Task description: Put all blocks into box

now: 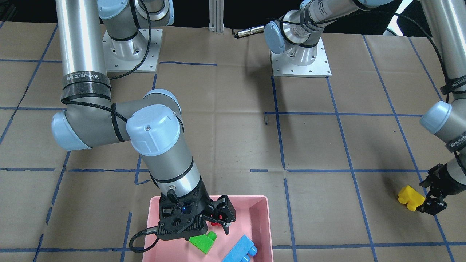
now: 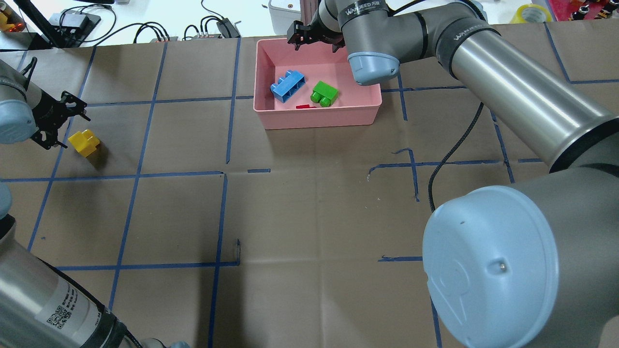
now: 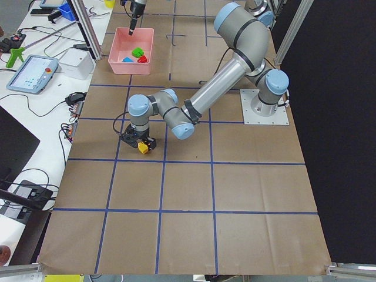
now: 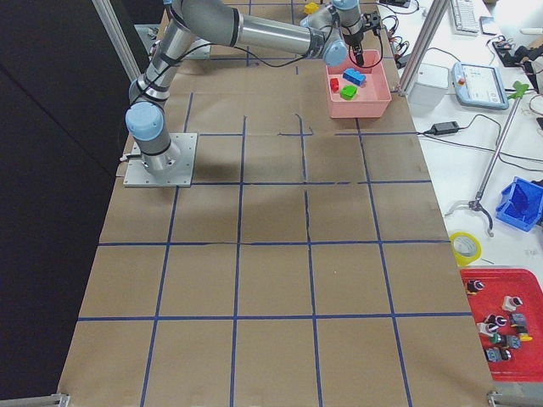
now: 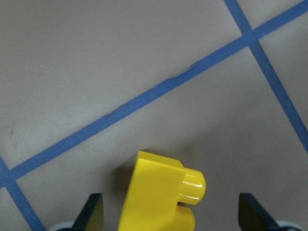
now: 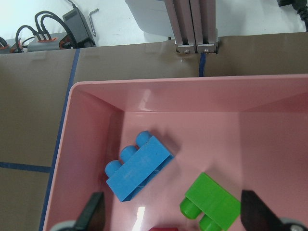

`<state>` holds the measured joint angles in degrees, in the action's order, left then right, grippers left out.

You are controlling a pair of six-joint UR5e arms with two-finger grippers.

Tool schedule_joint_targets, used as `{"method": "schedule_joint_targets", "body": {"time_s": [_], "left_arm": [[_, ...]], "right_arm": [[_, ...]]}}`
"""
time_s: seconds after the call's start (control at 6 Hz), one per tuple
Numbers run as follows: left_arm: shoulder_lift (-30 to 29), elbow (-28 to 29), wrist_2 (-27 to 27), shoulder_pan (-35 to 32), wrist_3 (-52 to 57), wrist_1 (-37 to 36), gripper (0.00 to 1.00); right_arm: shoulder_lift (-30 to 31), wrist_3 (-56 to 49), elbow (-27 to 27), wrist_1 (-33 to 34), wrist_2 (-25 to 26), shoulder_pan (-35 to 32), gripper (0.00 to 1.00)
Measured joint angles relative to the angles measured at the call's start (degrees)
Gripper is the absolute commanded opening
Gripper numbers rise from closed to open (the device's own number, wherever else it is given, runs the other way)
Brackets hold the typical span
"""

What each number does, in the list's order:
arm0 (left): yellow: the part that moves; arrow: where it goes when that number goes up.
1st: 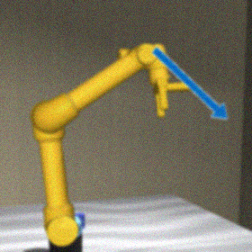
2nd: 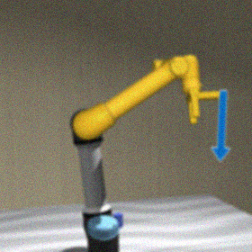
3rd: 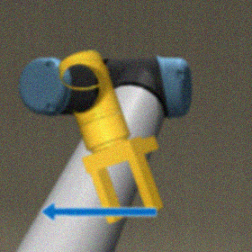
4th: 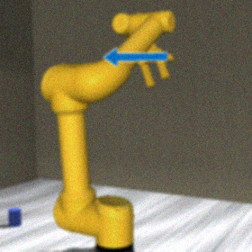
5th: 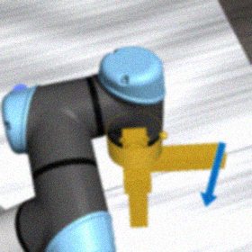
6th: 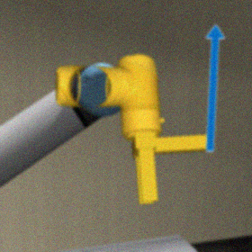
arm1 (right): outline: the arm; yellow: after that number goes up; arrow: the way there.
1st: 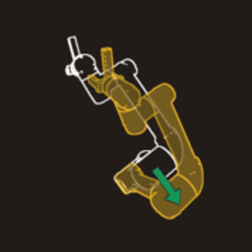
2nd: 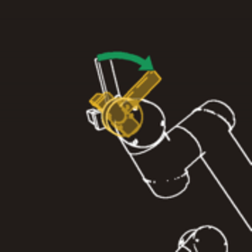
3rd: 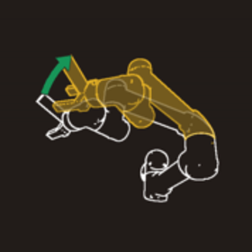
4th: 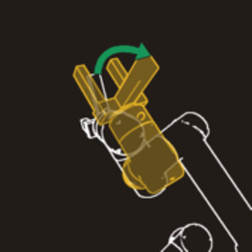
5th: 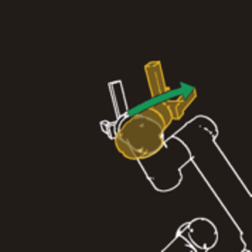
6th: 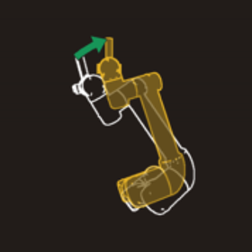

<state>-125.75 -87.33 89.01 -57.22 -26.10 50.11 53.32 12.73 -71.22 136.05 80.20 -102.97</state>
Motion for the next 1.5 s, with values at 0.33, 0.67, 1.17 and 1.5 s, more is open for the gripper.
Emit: {"method": "schedule_joint_targets", "body": {"time_s": [0.33, 0.67, 1.17, 1.5], "left_arm": [[-1.3, 0.0, 0.0, -0.4, 0.6, -0.4, 0.99], [-1.7, -0.3, 0.1, -0.3, 0.9, -0.7, 0.99], [-1.8, -0.5, 0.0, 0.2, 2.1, -0.6, 0.99], [-1.8, -0.7, 0.1, 0.7, 4.1, -0.6, 0.99]], "right_arm": [[7.0, -4.7, -1.0, -14.8, 0.7, 2.2, 1.0], [15.7, -12.2, -1.7, -34.1, 6.3, 4.3, 1.0], [27.1, -13.3, -8.0, -43.3, 10.4, 4.8, 1.0], [30.6, -13.3, -12.0, -44.0, 10.6, 5.1, 1.0]]}}
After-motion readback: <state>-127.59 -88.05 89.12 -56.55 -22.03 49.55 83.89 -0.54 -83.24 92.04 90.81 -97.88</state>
